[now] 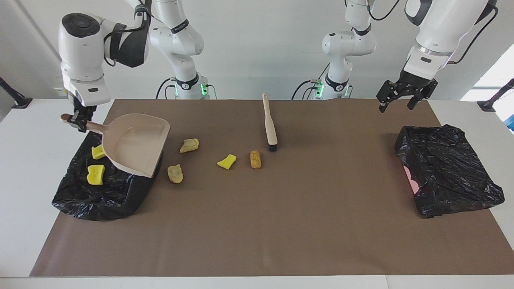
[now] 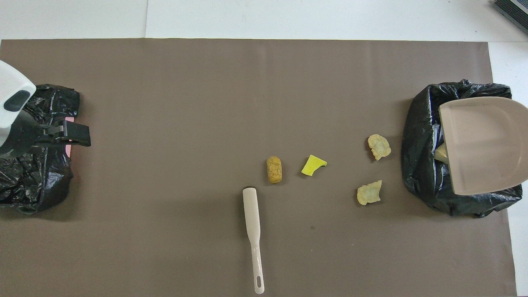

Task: Sweep and dump trash in bin

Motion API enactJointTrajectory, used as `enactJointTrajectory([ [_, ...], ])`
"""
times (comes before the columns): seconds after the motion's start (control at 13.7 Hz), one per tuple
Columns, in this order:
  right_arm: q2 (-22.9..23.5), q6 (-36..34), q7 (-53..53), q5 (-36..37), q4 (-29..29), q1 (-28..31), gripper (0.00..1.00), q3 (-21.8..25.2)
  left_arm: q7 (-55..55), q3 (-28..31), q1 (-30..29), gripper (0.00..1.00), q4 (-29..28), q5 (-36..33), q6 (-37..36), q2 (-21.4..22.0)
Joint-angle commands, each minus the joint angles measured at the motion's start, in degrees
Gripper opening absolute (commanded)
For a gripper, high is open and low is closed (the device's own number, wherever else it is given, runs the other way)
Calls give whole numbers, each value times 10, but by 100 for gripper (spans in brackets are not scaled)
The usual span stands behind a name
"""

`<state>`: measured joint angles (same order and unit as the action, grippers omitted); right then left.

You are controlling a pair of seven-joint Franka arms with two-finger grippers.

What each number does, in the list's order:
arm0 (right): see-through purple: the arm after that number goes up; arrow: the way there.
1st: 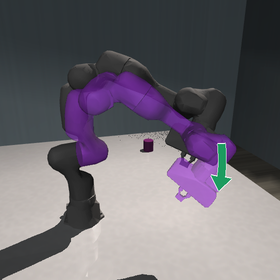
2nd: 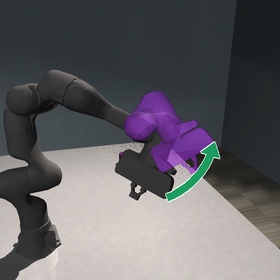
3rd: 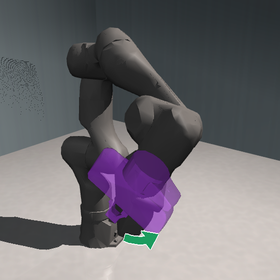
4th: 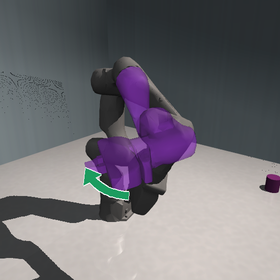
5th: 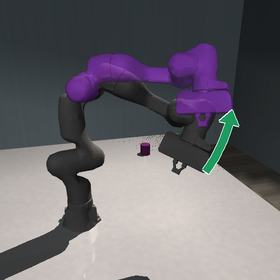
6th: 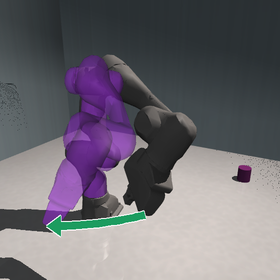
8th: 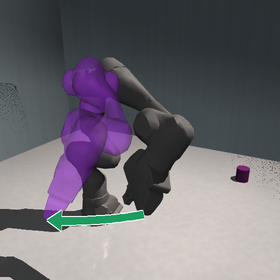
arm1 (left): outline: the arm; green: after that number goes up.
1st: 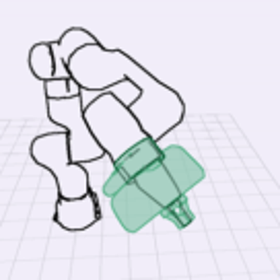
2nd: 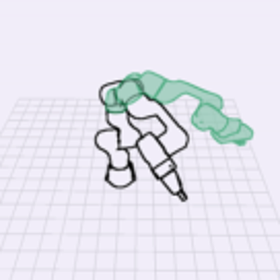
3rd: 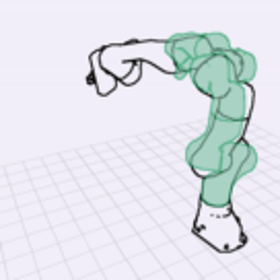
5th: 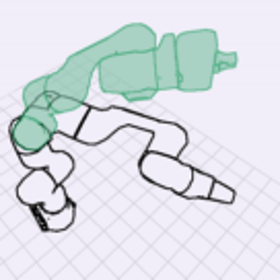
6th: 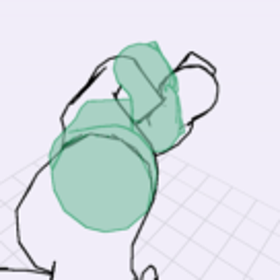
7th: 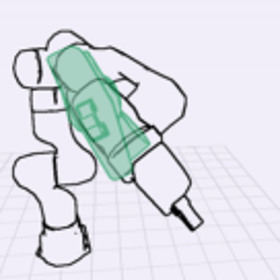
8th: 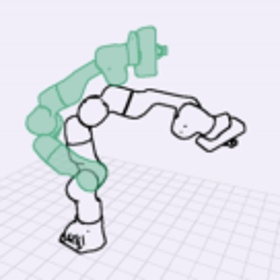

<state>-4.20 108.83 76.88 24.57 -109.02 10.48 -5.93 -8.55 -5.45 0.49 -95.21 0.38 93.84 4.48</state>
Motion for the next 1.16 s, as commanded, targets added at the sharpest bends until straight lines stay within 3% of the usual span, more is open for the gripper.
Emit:
enactJointTrajectory([
  [0.0,9,-35,-125,-56,-3,-46,0,-1,38,-3,-14,100,8,-4,-16,-4],
  [0.36,65,-42,-392,-202,11,-113,0,-2,50,-4,-13,100,5,-4,-52,-2],
  [0.58,94,-34,-550,-212,35,-171,0,-2,56,-4,-14,100,5,-4,-49,-2],
  [1.09,163,-26,-801,-215,117,-260,0,-3,49,-3,-15,100,6,-3,-39,-4],
])
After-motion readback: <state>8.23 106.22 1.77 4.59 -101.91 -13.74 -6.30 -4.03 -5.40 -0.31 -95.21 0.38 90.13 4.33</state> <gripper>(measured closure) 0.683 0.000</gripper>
